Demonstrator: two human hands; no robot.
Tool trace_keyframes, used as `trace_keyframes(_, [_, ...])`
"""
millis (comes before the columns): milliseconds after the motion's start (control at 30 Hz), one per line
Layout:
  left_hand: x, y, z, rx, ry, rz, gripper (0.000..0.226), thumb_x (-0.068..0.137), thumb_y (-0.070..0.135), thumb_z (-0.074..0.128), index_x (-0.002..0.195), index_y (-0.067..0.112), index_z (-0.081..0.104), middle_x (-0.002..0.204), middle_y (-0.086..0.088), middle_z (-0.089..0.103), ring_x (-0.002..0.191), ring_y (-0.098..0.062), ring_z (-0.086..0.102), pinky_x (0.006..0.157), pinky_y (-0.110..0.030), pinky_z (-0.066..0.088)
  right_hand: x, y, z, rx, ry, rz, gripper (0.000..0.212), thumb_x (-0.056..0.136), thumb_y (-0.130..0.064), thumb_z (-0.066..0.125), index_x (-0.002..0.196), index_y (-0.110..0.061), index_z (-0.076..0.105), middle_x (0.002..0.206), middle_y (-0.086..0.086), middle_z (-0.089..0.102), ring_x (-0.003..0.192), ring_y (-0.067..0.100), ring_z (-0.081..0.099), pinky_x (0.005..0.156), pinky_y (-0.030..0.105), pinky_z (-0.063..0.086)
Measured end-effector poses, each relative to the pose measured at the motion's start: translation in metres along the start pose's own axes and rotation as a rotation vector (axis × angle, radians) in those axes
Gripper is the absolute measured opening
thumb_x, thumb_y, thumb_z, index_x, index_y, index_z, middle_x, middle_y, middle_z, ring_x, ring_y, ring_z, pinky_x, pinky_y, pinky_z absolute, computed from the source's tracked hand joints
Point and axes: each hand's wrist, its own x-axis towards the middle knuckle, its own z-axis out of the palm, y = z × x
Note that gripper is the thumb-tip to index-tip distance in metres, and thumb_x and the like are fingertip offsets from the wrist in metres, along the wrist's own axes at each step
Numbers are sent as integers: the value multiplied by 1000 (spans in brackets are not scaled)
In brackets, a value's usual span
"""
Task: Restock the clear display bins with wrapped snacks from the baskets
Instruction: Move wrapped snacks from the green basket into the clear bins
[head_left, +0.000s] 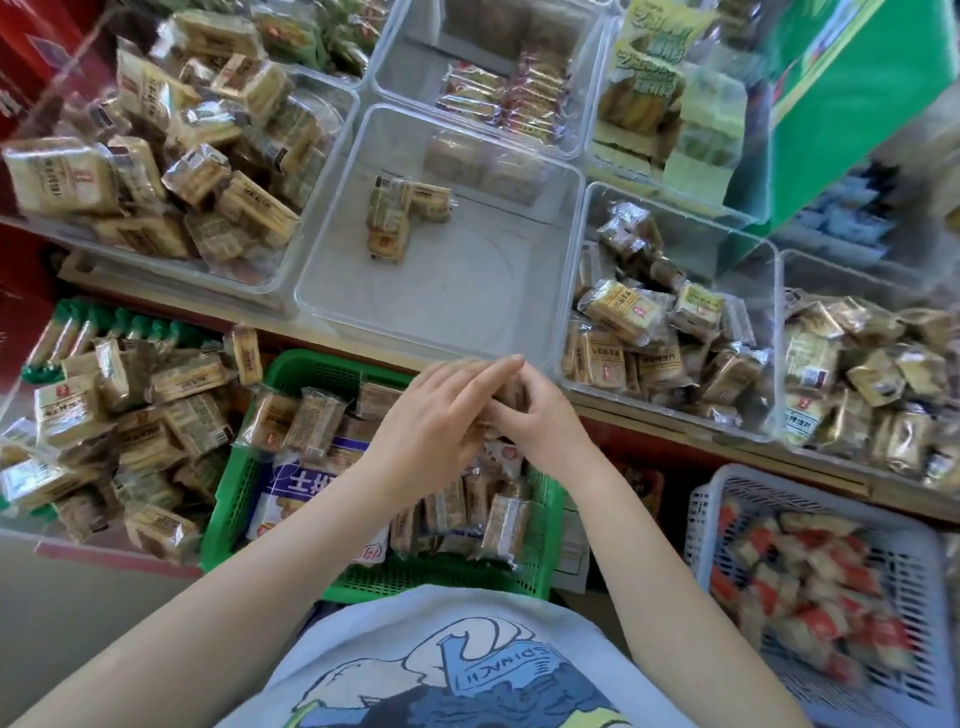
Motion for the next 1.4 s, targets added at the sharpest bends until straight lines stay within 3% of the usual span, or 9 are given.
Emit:
trace_keyframes(200, [60,10,29,197,-242,-234,79,96,50,52,158,19,14,164,-6,19,152,-22,14,124,-39,10,-20,6,-99,-132,515,-72,32,94,-24,67,124,-25,56,104,7,62,93,9,58,79,19,46])
trace_keyframes(367, [81,19,63,311,-410,-357,77,95,67,19,159,24,9,163,-1,23,151,-19,17,122,-45,11,14,46,-190,-480,904,-83,45,97,-12,54,140,-24,50,144,5,47,118,12,49,89,16,43])
trace_keyframes(433, [81,21,68,361,-414,-372,79,93,70,10,158,26,11,161,0,28,149,-20,20,120,-45,11,39,65,-212,-548,775,21,47,96,-20,52,142,-25,45,150,12,39,131,29,45,99,38,47])
trace_keyframes(533, [84,24,66,355,-434,-406,77,93,69,10,158,28,11,160,0,30,147,-20,21,118,-45,11,60,86,-218,-688,468,157,63,98,-44,47,154,-27,23,163,15,14,149,35,16,119,53,24])
trace_keyframes(800, [89,27,63,391,-503,-434,80,91,72,11,158,29,5,160,0,27,147,-21,20,118,-45,11,90,86,-237,-819,412,223,65,102,-55,29,159,-27,16,166,13,8,152,33,8,121,57,12])
trace_keyframes(933, [89,26,64,384,-508,-425,80,92,72,14,158,29,5,160,0,28,146,-22,21,118,-46,13,78,60,-220,-777,509,79,58,100,-43,40,153,-20,31,162,13,25,151,30,18,121,54,16])
trace_keyframes(1067, [83,25,57,246,-378,-386,66,97,57,41,154,25,28,155,-2,37,144,-24,27,118,-43,17,17,47,-142,-634,670,-354,29,95,-22,50,120,-11,61,124,8,60,121,24,51,107,47,39])
trace_keyframes(1200, [24,14,35,203,53,-347,33,89,25,60,119,12,64,123,-9,59,115,-27,51,98,-41,40,-22,61,-57,-481,373,-382,18,95,-12,53,102,-9,69,97,4,66,91,20,61,81,33,49])
trace_keyframes(1400, [-84,-40,16,287,-261,-644,34,88,27,64,116,9,65,112,-9,60,101,-30,56,80,-41,50,-18,90,27,-502,-78,-41,20,100,-20,47,102,-17,67,94,0,58,87,21,57,72,36,46])
